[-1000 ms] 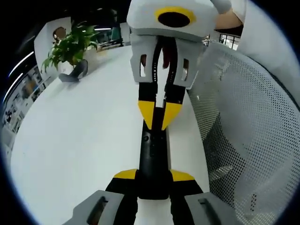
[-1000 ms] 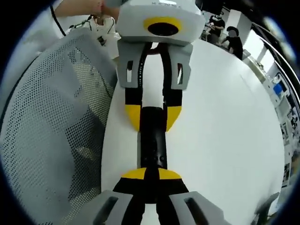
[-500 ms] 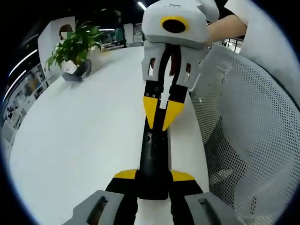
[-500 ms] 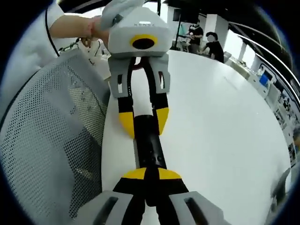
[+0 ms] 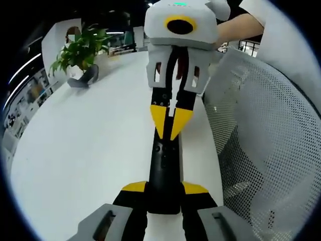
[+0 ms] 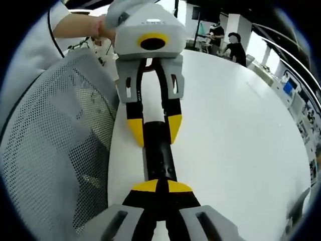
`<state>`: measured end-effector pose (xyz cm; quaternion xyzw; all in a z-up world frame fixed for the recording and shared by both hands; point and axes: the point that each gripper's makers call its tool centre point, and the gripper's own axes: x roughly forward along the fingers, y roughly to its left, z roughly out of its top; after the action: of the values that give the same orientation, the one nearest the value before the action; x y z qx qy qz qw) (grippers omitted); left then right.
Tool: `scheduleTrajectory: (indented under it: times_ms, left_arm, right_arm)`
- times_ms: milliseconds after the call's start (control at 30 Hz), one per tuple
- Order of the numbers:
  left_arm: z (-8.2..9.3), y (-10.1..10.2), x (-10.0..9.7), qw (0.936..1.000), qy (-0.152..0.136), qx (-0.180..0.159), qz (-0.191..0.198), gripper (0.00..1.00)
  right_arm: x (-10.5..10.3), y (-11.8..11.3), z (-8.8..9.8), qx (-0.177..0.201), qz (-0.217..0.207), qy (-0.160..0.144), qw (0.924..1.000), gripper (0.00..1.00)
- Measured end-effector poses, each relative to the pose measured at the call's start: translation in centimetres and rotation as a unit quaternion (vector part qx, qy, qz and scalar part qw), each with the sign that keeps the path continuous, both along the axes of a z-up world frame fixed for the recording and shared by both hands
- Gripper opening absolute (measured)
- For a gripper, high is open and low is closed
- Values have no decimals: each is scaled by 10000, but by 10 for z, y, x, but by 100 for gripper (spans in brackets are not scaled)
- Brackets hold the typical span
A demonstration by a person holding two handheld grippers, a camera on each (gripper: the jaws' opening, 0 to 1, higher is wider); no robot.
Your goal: Press the specified remote control buttons in sequence, fully releasing each button before pressing the next.
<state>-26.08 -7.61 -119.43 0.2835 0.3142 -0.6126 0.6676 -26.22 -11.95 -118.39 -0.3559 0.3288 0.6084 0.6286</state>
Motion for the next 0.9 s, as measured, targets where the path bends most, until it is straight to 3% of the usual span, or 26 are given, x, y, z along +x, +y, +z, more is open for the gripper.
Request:
scheduleTrajectory:
  times_ms: [67, 133, 233, 367, 500, 567, 900]
  left_arm:
    - [0, 0, 0, 10000, -2, 17, -9, 24]
    - [0, 0, 0, 10000, -3, 30, -18, 24]
    - [0, 0, 0, 10000, 0, 36, -23, 24]
    - [0, 0, 0, 10000, -2, 29, -24, 24]
    - [0, 0, 0, 10000, 0, 36, -22, 24]
    - [0, 0, 0, 10000, 4, 29, -8, 24]
    - [0, 0, 0, 10000, 0, 33, -13, 24]
  right_arm:
    - [-1, 0, -1, -360, 427, -247, 9981, 1]
    - [-2, 1, -2, -531, 520, -281, 9968, 1]
    - [0, 1, -2, -425, 395, -153, 9982, 1]
    - [0, 0, 0, -15, 129, -87, 9999, 1]
    - [-1, 1, 1, 111, 337, -314, 9989, 2]
    - [-2, 2, 1, 41, 485, -435, 9979, 1]
    - [-2, 6, -1, -266, 702, -387, 9964, 0]
